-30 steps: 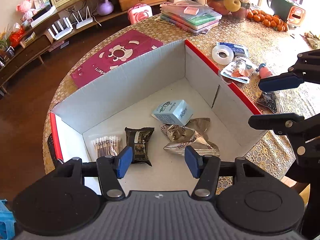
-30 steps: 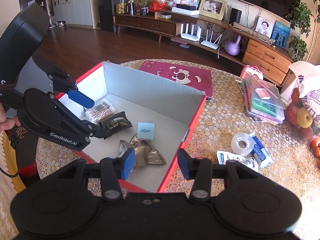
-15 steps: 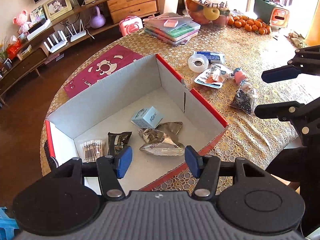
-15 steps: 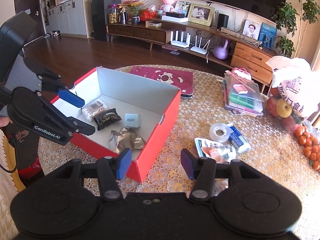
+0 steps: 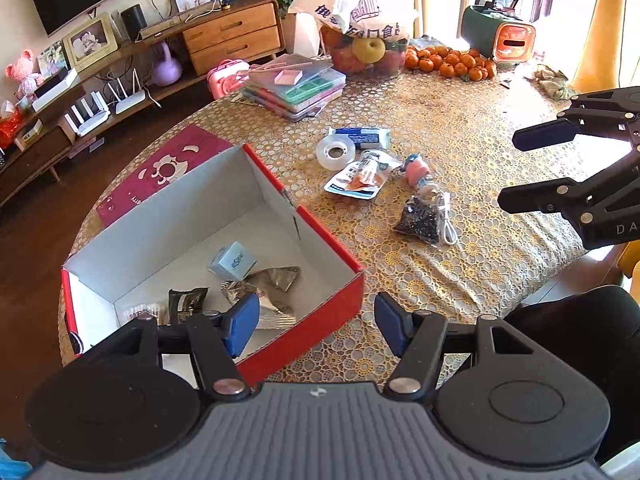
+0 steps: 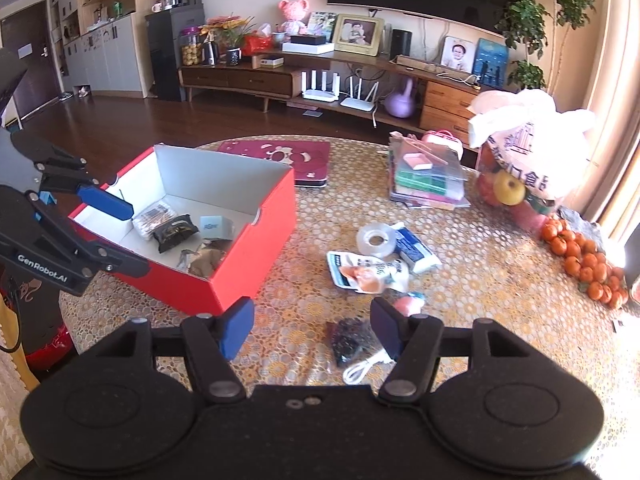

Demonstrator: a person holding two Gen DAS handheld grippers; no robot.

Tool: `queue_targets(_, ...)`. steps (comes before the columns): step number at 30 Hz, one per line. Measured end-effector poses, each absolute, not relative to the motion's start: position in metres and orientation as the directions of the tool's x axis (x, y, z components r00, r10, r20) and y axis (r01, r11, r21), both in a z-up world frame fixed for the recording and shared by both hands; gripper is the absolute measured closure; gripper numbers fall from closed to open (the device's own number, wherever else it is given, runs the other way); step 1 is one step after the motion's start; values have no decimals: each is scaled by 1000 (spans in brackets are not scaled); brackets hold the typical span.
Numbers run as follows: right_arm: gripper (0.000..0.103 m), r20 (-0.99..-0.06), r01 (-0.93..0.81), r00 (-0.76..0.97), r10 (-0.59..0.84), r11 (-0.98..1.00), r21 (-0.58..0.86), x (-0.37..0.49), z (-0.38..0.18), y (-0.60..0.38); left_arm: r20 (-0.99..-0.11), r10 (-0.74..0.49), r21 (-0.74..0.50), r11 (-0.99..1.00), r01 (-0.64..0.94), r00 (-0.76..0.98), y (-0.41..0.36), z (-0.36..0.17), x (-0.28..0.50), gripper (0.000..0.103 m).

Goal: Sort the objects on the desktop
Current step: 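Withdraw both open tools from the box back over the table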

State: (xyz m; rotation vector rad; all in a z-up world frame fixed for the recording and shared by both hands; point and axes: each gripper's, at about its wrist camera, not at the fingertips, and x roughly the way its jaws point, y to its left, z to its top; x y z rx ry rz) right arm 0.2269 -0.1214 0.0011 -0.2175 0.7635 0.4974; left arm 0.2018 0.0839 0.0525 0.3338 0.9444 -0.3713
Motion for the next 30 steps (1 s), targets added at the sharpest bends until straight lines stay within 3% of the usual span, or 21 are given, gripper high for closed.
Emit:
queue_targets(10, 32, -707, -445, 634, 311, 896, -5, 221, -9, -163, -814, -239, 86, 851, 518, 529, 42, 46, 187, 23)
queue_targets(17, 24, -710, -398, 645, 282, 918, 3, 226, -20, -181, -794, -288, 63, 836, 545, 535, 18, 36, 183, 20)
queue_targets(30, 19, -734, -304, 617, 283, 946, 109, 256, -49, -204, -753, -333, 31, 844, 536, 567, -12, 10, 187, 16)
